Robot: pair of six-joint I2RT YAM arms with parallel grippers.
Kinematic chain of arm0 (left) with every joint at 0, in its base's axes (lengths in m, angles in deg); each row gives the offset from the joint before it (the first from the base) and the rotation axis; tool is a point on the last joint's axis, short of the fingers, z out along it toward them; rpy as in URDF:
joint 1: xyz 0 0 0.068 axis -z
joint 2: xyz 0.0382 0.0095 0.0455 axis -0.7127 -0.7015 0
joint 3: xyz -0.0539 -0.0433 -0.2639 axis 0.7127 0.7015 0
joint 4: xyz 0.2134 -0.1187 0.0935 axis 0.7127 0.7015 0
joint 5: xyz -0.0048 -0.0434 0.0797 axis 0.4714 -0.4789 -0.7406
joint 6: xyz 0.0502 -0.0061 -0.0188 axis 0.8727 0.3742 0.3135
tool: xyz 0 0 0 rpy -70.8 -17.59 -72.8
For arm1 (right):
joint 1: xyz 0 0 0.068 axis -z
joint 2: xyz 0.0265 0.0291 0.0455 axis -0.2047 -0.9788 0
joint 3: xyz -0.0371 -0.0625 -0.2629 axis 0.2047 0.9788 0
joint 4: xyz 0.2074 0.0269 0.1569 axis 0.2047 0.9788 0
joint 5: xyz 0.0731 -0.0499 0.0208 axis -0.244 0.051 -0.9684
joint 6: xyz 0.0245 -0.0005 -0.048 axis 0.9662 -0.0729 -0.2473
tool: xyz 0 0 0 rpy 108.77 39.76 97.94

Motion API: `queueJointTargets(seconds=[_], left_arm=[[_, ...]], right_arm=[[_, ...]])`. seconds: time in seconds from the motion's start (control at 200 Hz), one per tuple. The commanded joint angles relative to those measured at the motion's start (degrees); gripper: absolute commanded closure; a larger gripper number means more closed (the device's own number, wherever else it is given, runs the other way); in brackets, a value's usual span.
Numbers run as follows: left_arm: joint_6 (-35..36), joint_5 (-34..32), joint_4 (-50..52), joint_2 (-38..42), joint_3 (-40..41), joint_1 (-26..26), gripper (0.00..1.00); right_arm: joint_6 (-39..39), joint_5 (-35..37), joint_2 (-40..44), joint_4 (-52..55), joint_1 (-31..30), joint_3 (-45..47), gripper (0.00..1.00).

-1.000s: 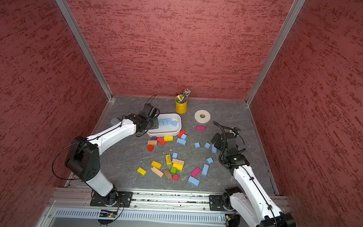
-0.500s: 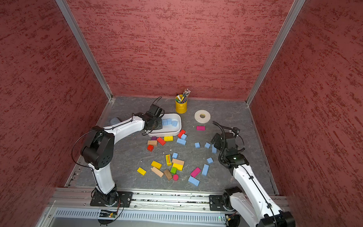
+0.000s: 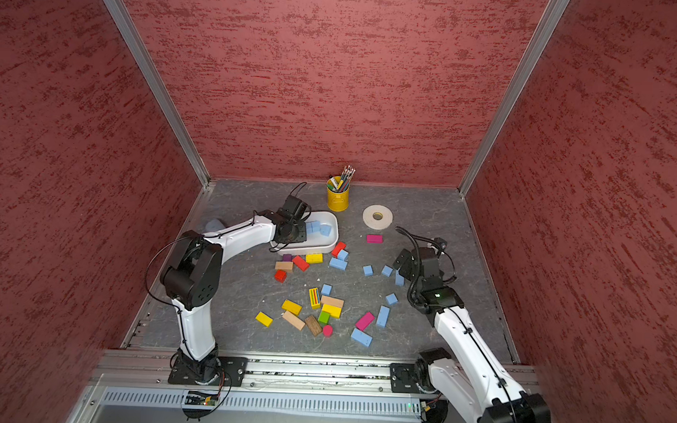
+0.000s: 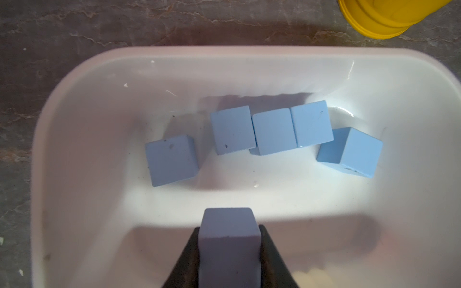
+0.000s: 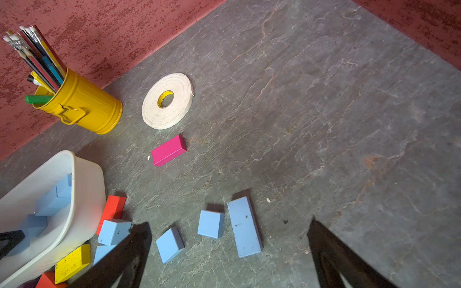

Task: Pick out the blue building blocks
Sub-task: Place the building block in the storage box.

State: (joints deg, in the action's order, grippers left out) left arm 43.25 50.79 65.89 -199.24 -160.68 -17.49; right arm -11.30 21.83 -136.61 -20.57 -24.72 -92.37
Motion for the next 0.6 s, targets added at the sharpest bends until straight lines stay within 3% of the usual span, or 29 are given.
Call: queueJointTargets(seconds=[0.0,0.371,0.591], left_arm=[[0.2,0.8,-0.3,-1.5,-0.6,0.2,0.7],[0.6,2.5,0.2,-0.4,-0.4,0.2,0.44],[1.8,3.5,0.4,7.3,0.9,0.8,0.32]], right_arm=[[-0.1,-0.1,-0.2,-1.2,0.6,0.6,0.01],[0.2,-0.5,-0.2,-1.2,0.6,0.6,0.01],[0.1,-2.5,-0.4,-2.0,0.6,0.6,0.01]])
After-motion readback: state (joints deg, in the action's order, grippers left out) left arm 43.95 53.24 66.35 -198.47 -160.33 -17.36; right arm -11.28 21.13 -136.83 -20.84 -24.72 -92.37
